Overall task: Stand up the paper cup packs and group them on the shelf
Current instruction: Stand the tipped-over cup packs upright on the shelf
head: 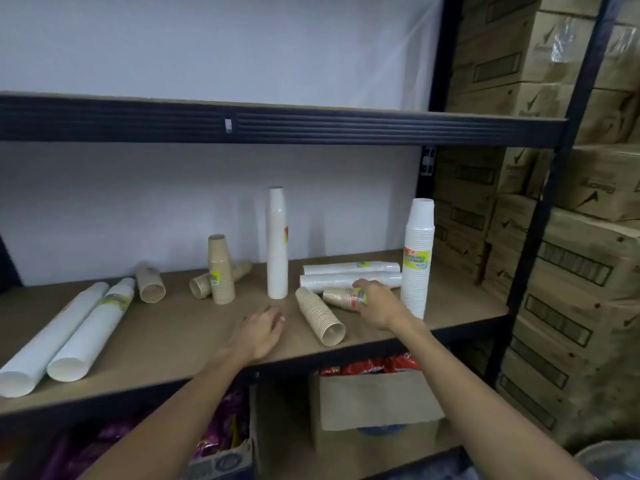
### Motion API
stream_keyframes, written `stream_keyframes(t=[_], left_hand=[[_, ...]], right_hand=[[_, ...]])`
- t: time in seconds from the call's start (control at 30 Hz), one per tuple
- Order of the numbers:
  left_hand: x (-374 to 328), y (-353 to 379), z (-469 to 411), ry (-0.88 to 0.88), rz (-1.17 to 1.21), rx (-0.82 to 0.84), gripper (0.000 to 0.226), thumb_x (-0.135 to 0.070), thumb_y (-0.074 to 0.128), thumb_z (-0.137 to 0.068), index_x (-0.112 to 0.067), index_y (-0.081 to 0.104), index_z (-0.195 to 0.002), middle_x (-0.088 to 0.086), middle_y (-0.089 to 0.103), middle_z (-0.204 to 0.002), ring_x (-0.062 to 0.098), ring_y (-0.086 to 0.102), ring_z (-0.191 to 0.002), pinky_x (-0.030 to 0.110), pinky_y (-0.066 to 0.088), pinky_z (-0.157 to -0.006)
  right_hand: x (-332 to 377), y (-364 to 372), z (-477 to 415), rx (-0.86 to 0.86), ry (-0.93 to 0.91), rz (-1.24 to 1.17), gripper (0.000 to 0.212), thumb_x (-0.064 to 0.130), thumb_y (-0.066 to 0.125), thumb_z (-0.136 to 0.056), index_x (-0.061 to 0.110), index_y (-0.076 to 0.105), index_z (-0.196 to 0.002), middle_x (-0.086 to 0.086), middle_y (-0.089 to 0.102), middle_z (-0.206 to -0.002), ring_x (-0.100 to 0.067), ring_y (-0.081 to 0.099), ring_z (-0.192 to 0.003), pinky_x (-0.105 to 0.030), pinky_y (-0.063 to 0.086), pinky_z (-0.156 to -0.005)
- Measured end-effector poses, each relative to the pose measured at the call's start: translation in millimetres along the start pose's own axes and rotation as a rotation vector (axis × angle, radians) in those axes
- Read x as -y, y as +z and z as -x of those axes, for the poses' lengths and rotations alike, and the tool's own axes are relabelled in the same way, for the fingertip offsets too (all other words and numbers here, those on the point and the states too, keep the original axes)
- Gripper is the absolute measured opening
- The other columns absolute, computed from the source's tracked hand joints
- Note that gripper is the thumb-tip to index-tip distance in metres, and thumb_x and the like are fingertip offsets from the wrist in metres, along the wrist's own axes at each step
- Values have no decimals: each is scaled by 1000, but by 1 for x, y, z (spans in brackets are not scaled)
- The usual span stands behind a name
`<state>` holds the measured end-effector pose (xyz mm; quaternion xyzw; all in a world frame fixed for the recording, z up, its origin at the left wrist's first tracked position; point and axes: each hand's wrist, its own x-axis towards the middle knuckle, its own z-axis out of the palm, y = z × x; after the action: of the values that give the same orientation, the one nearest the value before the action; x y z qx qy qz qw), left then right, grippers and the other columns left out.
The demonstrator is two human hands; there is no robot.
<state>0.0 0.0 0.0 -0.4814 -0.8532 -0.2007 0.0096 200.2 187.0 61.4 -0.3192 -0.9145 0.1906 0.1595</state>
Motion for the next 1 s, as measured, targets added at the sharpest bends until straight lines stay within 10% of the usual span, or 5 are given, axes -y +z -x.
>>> stream_keyframes(t=[0.37,0.67,1.0], left_hand=[[18,18,-9,-40,-48,-70,33,-44,37,-98,-29,54,-121,-6,53,-128,18,48,-121,42,32,-99],[20,20,-10,-31,-47,-89,32,-44,39,-97,-28,55,-120,-6,53,-129,17,47,-120,41,34,-96],[14,14,-2,-18,-13,-96,26,-39,41,-98,-25,55,-115,-5,56,-124,18,51,-116,36,34,-92]], right_hand=[[-6,16,-28,-55,31,544,42,9,59,-88,12,52,-129,-12,49,-129,-31,47,-121,-44,42,-100],[-1,19,-36,-381,51,-394,34,23,73,-87,9,56,-113,-9,66,-111,-24,64,-102,-39,54,-88],[-13,39,-21,-347,138,-526,45,24,71,-90,11,53,-129,-4,68,-120,-22,64,-111,-29,48,-92]])
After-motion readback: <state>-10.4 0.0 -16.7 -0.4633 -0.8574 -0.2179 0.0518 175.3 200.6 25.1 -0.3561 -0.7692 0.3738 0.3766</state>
